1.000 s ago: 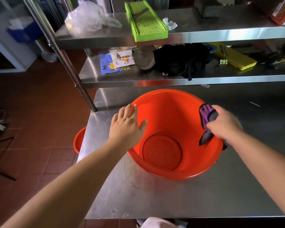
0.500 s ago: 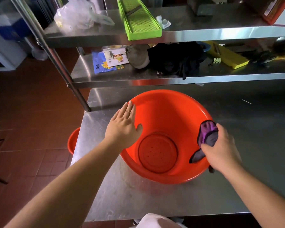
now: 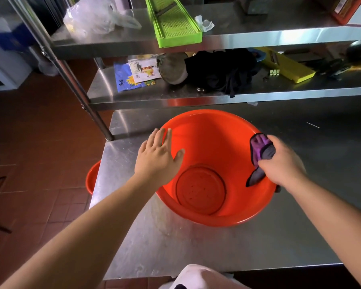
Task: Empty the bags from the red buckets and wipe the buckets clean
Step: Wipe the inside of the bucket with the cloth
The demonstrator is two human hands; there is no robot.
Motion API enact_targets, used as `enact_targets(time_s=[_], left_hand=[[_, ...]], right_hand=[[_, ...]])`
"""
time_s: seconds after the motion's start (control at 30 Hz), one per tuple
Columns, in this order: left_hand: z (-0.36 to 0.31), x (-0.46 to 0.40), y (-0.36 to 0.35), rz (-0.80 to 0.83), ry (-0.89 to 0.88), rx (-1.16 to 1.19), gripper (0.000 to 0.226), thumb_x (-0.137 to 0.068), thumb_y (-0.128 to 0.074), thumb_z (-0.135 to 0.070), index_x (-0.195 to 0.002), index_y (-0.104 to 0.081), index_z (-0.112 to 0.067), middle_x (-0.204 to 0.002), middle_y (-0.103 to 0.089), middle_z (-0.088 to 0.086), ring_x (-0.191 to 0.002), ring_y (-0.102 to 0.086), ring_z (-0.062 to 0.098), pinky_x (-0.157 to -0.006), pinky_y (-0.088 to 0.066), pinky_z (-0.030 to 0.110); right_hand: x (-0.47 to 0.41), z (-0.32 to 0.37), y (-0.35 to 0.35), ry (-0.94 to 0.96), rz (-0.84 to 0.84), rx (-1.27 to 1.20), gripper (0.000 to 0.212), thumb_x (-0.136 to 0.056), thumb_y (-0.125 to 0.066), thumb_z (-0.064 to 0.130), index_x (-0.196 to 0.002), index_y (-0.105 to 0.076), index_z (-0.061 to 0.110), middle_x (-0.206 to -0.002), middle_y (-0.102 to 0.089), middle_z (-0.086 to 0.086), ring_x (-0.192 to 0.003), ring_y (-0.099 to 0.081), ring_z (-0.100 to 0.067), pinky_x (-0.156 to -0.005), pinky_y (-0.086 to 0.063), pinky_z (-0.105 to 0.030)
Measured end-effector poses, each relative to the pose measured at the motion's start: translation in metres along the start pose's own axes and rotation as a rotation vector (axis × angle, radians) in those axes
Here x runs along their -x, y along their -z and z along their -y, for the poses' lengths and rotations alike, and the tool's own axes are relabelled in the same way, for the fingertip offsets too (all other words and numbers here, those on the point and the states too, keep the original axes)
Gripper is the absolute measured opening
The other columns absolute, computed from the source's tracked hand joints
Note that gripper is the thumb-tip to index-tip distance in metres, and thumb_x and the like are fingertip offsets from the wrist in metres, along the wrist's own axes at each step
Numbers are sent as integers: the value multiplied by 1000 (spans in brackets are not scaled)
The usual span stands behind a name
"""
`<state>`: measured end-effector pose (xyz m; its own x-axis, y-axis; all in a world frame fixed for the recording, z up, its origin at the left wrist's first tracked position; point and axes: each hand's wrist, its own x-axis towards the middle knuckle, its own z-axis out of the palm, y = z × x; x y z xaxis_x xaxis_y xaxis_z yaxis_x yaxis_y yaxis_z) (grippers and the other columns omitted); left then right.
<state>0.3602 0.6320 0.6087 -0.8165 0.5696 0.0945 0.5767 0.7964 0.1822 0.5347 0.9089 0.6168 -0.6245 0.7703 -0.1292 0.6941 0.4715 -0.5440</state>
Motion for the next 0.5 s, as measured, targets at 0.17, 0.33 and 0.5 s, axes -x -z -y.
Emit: enact_targets(time_s=[0.17, 0.33, 0.5], left_hand=[[6, 2, -6, 54, -26, 34, 85, -102, -26, -67, -167, -3, -17, -175, 7, -1, -160, 14, 12, -131, 2, 36], [7, -1, -6, 71, -23, 48, 88, -100, -27, -70, -167, -4, -17, -175, 9, -1, -160, 14, 12, -131, 0, 37], [10, -3, -9, 54, -74, 40, 88, -99, -24, -71, -167, -6, -19, -175, 7, -3, -160, 12, 12, -131, 0, 36]], right_hand=[[6, -7, -6, 42, -38, 17, 81, -80, -71, 23, -149, -33, 41, -147, -48, -4, -122, -56, -33, -82, -48, -35], [39, -16, -10, 39, -72, -102, 83, -82, -77, 24, -152, -34, 36, -149, -46, -2, -130, -51, -27, -91, -42, -34], [77, -28, -19, 114, -186, -169, 60, -85, -73, 25, -139, -51, 34, -142, -48, 6, -124, -51, -15, -87, -36, -26]])
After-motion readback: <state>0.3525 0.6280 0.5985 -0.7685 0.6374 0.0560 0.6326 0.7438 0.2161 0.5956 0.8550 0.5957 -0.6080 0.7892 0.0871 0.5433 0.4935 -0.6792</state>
